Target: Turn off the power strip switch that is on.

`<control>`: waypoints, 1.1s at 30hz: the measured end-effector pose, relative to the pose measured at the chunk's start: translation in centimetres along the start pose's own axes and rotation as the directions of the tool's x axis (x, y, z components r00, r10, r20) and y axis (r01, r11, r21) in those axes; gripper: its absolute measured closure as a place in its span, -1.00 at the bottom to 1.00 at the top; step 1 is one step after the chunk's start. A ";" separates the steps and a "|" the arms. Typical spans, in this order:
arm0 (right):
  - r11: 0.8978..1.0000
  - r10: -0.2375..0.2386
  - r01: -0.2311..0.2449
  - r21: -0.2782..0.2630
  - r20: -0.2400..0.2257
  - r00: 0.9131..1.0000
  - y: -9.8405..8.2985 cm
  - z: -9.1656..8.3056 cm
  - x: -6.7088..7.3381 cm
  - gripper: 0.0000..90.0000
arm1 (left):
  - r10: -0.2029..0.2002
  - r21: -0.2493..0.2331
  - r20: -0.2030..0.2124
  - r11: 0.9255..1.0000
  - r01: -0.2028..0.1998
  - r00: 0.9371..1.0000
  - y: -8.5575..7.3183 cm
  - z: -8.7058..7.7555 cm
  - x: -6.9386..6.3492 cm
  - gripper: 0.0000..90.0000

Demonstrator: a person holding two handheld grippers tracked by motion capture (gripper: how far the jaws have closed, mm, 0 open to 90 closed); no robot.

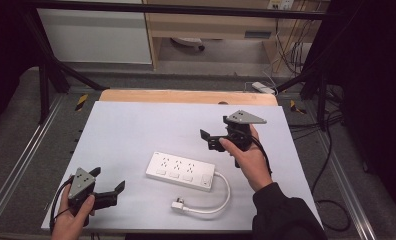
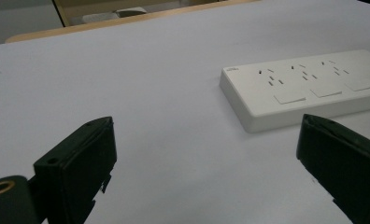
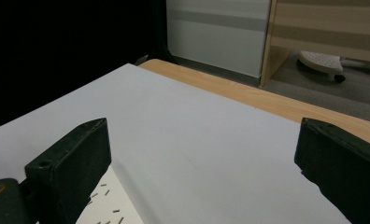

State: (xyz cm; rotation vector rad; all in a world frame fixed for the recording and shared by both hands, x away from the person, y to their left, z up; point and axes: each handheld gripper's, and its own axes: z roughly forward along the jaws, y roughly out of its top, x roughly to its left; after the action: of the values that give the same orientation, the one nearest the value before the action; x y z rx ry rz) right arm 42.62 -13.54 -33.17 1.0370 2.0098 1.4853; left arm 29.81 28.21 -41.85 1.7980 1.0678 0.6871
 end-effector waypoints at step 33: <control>0.997 0.037 -0.023 -0.074 0.194 0.980 -6.0 -9.7 -6.9 -0.87 | 0.003 0.001 -0.002 1.000 -0.003 1.000 -0.1 0.0 -0.1 -0.89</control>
State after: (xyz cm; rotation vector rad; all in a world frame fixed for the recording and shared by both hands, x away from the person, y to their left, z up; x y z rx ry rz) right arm 38.19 -25.74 -36.18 1.1405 1.8000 1.4006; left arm 29.73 28.18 -41.89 1.8007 1.0678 0.6905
